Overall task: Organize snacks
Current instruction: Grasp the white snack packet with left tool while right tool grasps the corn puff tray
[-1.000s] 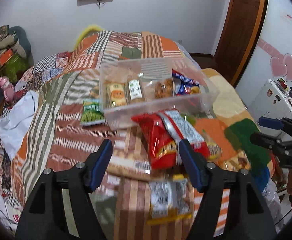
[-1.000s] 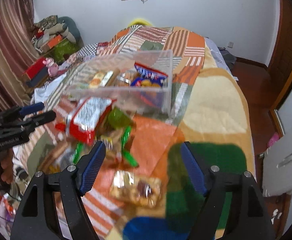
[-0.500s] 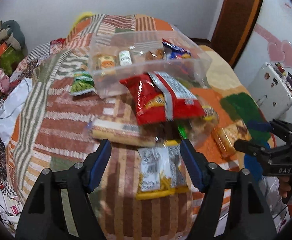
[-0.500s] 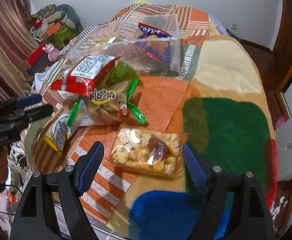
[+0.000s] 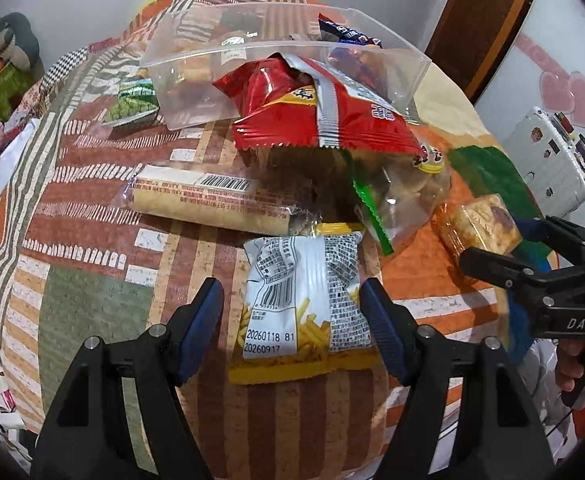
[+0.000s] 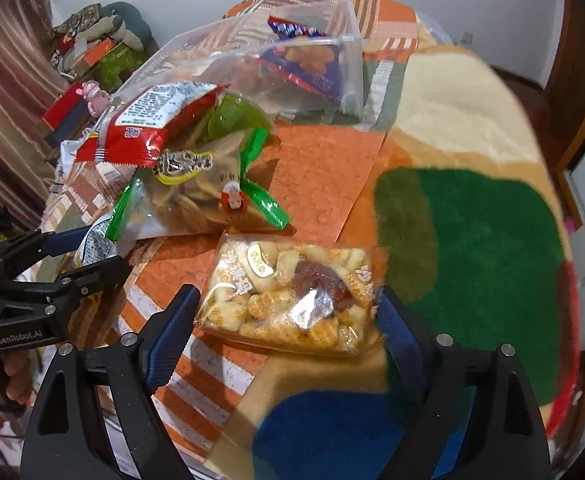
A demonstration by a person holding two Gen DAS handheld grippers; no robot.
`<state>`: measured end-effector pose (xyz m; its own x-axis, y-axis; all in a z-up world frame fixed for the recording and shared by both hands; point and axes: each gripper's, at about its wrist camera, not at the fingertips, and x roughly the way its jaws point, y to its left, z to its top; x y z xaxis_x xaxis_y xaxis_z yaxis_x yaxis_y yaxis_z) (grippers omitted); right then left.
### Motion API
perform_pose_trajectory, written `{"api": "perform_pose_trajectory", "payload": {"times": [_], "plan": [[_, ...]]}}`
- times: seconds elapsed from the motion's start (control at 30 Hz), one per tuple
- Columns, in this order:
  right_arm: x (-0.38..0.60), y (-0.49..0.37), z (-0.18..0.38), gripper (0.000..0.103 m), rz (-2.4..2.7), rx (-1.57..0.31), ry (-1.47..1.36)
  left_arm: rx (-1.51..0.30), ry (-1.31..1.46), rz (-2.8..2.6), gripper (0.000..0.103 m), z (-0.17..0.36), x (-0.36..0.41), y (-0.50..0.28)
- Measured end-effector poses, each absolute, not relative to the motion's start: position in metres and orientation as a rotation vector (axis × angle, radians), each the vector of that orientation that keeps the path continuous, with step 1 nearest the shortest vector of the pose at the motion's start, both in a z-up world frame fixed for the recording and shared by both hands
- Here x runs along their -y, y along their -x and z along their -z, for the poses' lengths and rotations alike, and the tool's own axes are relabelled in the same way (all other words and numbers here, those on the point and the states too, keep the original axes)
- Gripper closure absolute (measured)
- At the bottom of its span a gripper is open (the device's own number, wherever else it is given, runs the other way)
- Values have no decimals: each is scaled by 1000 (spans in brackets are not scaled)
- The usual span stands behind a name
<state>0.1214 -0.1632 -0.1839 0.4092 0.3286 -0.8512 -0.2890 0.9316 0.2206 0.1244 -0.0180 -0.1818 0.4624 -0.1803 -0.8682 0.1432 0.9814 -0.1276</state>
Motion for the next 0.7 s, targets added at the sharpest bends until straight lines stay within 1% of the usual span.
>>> {"api": "perform_pose_trajectory", "payload": {"times": [0.03, 0.1, 0.37, 0.53, 0.57, 0.6, 0.7], "plan": [[164, -121, 184, 21, -392, -1081, -48, -1065, 39, 203, 35, 182, 19, -123], [165, -120, 182, 25, -394, -1071, -47, -1057, 33, 206, 47, 181, 21, -121], [174, -116, 170, 26, -387, -1030, -44, -1033, 22, 216, 50, 172, 21, -119], [178, -119, 159, 26, -379, -998, -60, -989, 58, 214, 54, 151, 13, -118], [179, -119, 156, 26, -378, -989, -62, -978, 66, 220, 66, 146, 12, -118], [178, -120, 154, 26, -376, -981, -63, -975, 67, 219, 76, 143, 12, -119], [178, -122, 145, 26, -370, -954, -62, -945, 81, 225, 79, 128, 8, -124]]}}
